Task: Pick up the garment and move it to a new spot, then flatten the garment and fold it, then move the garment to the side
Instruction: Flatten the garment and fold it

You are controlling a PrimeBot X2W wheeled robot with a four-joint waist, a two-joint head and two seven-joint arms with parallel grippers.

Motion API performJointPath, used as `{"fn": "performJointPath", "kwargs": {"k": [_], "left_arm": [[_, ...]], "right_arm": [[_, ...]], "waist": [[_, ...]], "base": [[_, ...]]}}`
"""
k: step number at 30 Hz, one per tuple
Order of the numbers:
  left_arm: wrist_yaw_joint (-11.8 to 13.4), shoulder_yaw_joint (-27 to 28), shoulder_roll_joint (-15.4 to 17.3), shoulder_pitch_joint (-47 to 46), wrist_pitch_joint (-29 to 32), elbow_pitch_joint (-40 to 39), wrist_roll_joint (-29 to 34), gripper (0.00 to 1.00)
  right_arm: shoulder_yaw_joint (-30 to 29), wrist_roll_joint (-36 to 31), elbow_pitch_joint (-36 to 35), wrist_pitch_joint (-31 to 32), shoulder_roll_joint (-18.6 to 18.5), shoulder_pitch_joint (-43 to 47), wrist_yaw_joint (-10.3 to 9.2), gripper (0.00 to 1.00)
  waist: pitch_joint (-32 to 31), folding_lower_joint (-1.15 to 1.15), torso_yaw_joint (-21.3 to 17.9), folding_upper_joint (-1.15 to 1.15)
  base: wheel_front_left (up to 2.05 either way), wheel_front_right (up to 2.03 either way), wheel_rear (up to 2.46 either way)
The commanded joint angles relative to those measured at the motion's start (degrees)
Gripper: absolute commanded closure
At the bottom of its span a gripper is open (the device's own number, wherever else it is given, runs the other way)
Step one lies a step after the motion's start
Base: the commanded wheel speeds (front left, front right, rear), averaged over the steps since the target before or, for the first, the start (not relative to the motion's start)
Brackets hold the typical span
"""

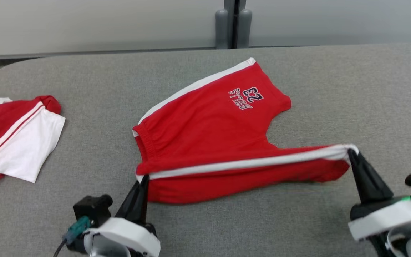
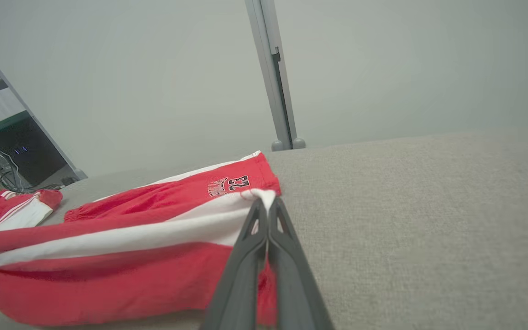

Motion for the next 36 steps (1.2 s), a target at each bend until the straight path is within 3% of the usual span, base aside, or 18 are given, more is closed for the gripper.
{"fn": "performJointPath", "kwargs": {"k": [1,10,16,27,28,29,30,31,36], "left_arm": [[0.1,0.2,0.0,-2.2,0.1,-0.2,-0.5,1.00],[-0.9,-0.4,-0.9,-17.3,-1.1,4.3,-5.4,1.00],[-1.5,-2.3,-1.1,-26.3,-2.6,9.1,-8.2,1.00],[-1.1,-10.5,-1.2,-37.3,-6.8,18.2,-17.2,1.00],[-1.1,-11.1,-1.2,-37.9,-7.3,18.8,-17.9,0.85],[-1.0,-11.8,-1.2,-38.1,-7.6,19.5,-18.6,0.26],[-1.0,-11.8,-1.2,-38.1,-7.6,19.5,-18.6,0.26],[-1.0,-12.5,-1.2,-38.0,-8.0,20.0,-19.2,0.00],[0.3,-14.3,-1.3,-37.2,-10.2,21.5,-19.7,0.00]], "right_arm": [[0.1,0.5,0.7,-0.4,-1.0,-3.0,-0.10,1.00],[7.1,3.7,12.5,-1.4,-9.1,-28.7,-0.10,1.00],[12.6,7.5,22.1,-2.2,-12.5,-42.6,-0.10,1.00],[25.1,12.8,36.9,-4.8,-14.3,-57.7,-0.07,1.00],[26.1,13.1,37.9,-5.4,-14.2,-58.4,-0.07,0.87],[27.3,13.6,38.6,-6.0,-14.0,-58.8,-0.06,0.60],[27.3,13.6,38.6,-6.0,-14.0,-58.8,-0.06,0.60],[28.1,14.0,39.1,-6.9,-13.9,-59.3,-0.06,0.00],[31.9,15.8,40.9,-11.3,-14.5,-59.3,-0.06,0.00]], "waist": [[2.8,0.00,1.5,0.00],[13.2,0.00,4.9,0.00],[18.0,0.00,8.0,0.00],[23.2,0.00,11.8,0.00],[23.3,0.00,11.9,0.00],[23.4,0.00,11.9,0.00],[23.4,0.00,11.9,0.00],[23.4,0.00,11.9,0.00],[23.0,0.00,11.7,0.00]], "base": [[0.00,0.00,0.00],[0.00,0.00,0.00],[0.00,0.00,0.00],[0.00,0.00,0.00],[0.00,0.00,0.00],[0.00,0.00,0.00],[0.00,0.00,0.00],[0.00,0.00,0.00],[0.00,0.00,0.00]]}}
